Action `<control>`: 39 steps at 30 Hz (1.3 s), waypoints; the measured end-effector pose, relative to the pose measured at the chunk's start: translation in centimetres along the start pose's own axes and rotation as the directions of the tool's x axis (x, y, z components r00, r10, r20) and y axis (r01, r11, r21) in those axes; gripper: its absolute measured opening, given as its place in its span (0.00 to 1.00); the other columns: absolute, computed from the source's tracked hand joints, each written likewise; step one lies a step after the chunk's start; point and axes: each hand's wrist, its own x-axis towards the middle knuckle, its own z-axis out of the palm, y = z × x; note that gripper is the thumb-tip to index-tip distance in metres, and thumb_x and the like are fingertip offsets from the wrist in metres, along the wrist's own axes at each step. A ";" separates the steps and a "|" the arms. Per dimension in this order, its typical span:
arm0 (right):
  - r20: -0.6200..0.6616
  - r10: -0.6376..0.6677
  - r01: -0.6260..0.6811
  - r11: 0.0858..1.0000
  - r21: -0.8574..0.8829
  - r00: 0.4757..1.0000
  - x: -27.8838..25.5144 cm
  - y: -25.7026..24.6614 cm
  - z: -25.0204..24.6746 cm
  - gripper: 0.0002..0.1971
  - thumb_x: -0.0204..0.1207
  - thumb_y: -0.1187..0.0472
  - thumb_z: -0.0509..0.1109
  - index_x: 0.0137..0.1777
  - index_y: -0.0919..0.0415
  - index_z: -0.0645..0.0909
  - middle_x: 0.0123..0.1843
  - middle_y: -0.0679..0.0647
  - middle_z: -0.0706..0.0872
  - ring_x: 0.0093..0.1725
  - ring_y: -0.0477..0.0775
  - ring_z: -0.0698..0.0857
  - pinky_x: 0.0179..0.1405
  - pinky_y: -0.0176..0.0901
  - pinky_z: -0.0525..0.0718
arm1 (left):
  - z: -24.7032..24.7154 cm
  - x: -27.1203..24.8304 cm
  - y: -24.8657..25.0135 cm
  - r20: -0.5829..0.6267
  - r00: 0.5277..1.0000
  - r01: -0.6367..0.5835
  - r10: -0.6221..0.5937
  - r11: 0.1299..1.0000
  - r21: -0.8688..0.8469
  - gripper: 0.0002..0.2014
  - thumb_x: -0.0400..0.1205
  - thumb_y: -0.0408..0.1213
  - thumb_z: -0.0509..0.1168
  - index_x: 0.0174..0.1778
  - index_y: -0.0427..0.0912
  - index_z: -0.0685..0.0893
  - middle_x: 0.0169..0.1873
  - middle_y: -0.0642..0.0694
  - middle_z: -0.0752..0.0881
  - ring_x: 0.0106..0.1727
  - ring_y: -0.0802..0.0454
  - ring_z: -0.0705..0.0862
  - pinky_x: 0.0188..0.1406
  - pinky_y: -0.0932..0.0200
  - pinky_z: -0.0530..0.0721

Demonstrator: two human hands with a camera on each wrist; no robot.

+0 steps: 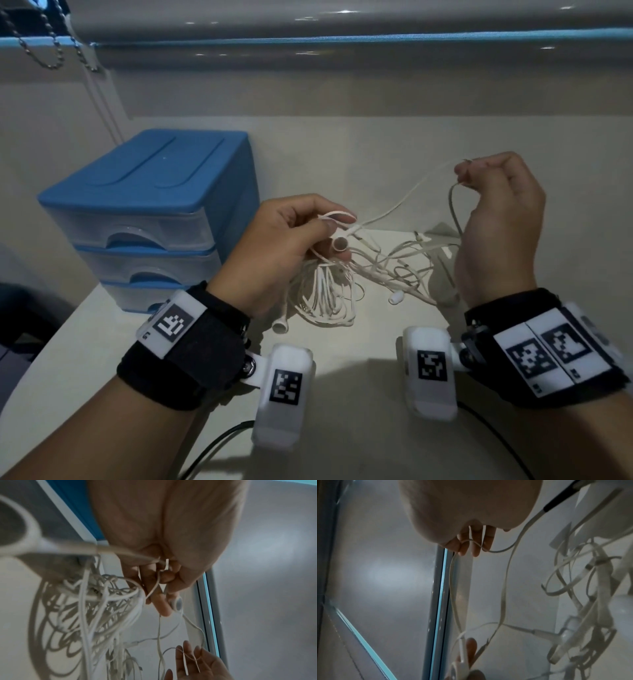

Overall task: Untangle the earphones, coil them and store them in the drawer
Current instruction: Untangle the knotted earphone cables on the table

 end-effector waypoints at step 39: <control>0.688 0.380 -0.182 0.921 -0.345 0.618 -1.0 1.2 -0.2 0.07 0.82 0.66 0.70 0.50 0.67 0.90 0.26 0.56 0.84 0.23 0.60 0.77 0.26 0.48 0.65 | -0.4 0.5 0.1 -0.152 0.988 -0.053 0.038 0.994 -0.092 0.17 0.91 0.33 0.57 0.53 0.26 0.89 0.35 0.40 0.78 0.26 0.52 0.74 0.33 0.60 0.84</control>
